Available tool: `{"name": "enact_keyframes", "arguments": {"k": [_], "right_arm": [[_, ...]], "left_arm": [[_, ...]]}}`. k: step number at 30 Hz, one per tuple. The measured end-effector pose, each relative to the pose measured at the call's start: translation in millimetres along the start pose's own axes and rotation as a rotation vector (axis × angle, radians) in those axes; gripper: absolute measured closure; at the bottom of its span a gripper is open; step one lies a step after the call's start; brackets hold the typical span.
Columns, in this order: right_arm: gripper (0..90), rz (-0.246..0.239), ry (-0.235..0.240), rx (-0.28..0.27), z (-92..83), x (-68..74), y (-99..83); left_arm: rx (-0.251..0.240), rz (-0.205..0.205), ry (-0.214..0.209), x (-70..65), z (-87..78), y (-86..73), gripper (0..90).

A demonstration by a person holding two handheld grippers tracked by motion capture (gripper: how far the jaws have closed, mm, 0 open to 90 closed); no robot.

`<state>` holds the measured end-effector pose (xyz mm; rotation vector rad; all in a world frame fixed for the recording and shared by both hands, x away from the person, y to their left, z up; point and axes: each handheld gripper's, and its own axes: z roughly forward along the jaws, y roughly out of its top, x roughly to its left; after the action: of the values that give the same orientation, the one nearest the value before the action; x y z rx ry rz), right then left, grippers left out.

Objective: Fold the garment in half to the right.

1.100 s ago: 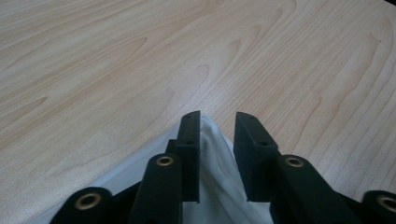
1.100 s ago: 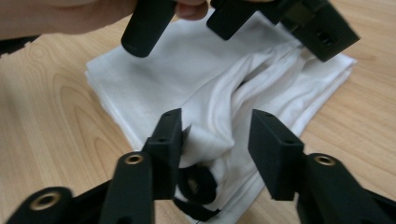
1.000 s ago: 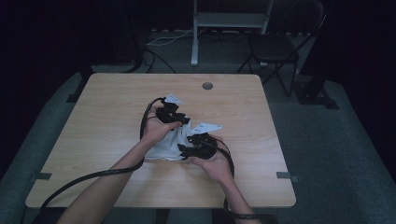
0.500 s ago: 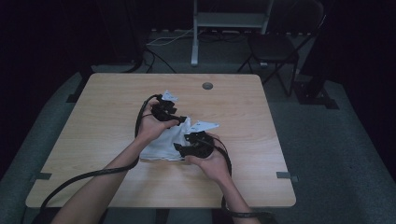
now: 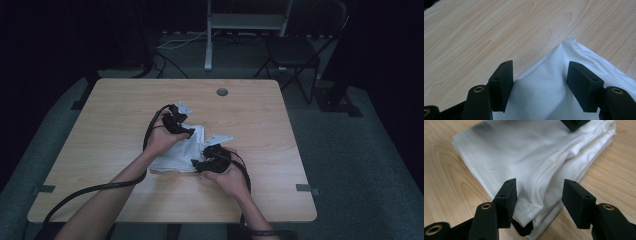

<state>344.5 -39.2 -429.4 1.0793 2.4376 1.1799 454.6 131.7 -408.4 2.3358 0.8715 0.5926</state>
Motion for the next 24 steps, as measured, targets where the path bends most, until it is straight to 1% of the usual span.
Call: {"name": "enact_keyframes", "arguments": {"k": [4,7,9,11,12,13,16,17,19,20,21,22,24], "right_arm": [[45.3,-0.011,-0.005,0.015,2.2,2.1,-2.8],[45.1,-0.013,-0.004,0.016,2.2,2.1,-4.0],[43.9,-0.012,-0.009,0.018,1.0,1.4,-3.6],[43.3,-0.008,-0.008,0.004,-1.7,1.2,-2.4],[43.1,-0.005,-0.008,-0.008,-3.7,1.4,-1.3],[43.1,-0.004,-0.009,-0.023,-5.7,1.5,-0.1],[42.4,-0.01,-0.012,-0.063,-10.5,3.2,3.8],[42.1,-0.012,-0.009,-0.073,-11.4,4.2,4.9],[41.7,-0.021,0.005,-0.094,-12.5,7.2,7.2],[41.5,-0.029,0.013,-0.096,-12.5,8.8,8.0],[41.5,-0.035,0.019,-0.093,-12.4,10.8,8.5],[41.4,-0.044,0.028,-0.091,-11.8,12.2,8.5],[41.3,-0.053,0.034,-0.074,-8.9,14.3,8.0]], "left_arm": [[-0.002,-0.002,0.004,0.6,1.6,-2.4,37.8],[-0.004,0.009,0.003,0.8,0.2,-3.2,36.9],[-0.01,0.016,-0.006,1.4,-2.9,-3.4,35.8],[-0.02,0.012,-0.018,3.5,-7.4,-4.0,35.1],[-0.015,0.015,-0.02,5.0,-10.6,-4.3,34.1],[-0.022,0.017,-0.025,6.8,-13.4,-5.2,33.2],[-0.047,0.004,-0.029,12.9,-23.9,-8.4,31.4],[-0.056,-0.006,-0.029,14.3,-28.4,-9.6,31.4],[-0.071,-0.01,-0.035,17.2,-39.0,-12.8,31.4],[-0.079,-0.011,-0.035,18.1,-44.1,-15.2,31.3],[-0.07,0.001,-0.032,20.0,-49.3,-18.1,31.4],[-0.069,-0.002,-0.036,20.5,-53.8,-21.6,31.4],[-0.059,0.011,-0.037,19.3,-61.0,-30.4,31.4]]}}
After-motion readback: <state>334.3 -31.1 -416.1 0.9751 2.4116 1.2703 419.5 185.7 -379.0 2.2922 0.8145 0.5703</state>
